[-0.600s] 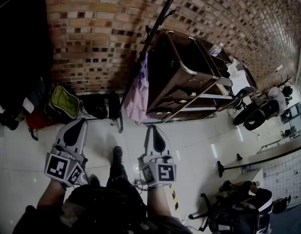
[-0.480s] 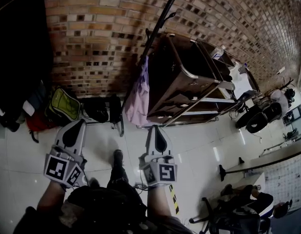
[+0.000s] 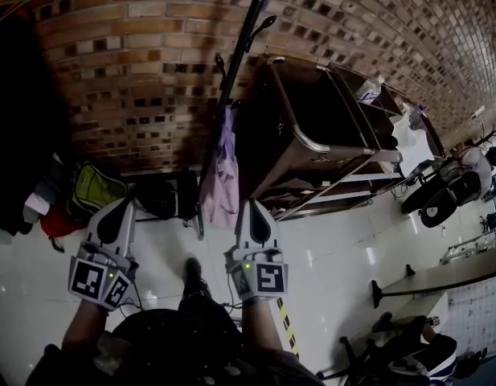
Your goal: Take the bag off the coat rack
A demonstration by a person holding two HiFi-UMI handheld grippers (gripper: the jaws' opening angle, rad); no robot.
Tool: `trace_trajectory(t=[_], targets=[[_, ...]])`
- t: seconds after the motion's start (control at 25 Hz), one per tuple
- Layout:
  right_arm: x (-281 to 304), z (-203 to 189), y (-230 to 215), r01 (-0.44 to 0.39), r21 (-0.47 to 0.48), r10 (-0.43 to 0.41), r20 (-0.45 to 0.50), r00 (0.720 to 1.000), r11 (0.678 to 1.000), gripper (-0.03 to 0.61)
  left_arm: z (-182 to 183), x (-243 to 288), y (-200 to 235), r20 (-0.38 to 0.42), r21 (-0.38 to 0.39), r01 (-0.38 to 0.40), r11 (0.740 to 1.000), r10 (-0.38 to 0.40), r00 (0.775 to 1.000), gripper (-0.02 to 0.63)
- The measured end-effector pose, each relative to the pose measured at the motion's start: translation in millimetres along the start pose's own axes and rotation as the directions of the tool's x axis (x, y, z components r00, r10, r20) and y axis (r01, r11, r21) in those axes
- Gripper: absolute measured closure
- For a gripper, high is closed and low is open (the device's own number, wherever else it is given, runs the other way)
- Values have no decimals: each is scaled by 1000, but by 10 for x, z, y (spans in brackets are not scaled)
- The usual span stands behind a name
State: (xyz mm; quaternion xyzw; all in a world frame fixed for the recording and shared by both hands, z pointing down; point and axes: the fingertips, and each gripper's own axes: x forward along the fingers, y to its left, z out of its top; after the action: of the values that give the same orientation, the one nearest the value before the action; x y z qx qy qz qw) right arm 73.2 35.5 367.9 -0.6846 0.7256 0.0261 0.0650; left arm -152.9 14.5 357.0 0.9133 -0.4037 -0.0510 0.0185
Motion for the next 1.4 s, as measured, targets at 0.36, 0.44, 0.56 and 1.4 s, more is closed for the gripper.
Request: trace_trajectory(t=[0.36, 0.44, 0.56, 1.4], targets=[[878, -229, -615, -31, 16, 32, -72, 997, 999, 560, -141, 1029, 149, -33, -21, -44, 999, 44, 998, 594], [988, -277, -693, -51, 24, 53, -83, 995, 998, 560, -155, 1195, 131, -32, -18, -47, 999, 46, 998, 594], [1133, -348, -784, -86, 49, 91, -111, 990, 995, 560, -140, 1411, 90, -36, 1, -51, 999, 51, 998, 594], [2458, -1154, -869, -190, 89, 207, -266, 942, 978, 371, -250, 2417, 815, -8, 19, -130, 991, 130, 991, 594]])
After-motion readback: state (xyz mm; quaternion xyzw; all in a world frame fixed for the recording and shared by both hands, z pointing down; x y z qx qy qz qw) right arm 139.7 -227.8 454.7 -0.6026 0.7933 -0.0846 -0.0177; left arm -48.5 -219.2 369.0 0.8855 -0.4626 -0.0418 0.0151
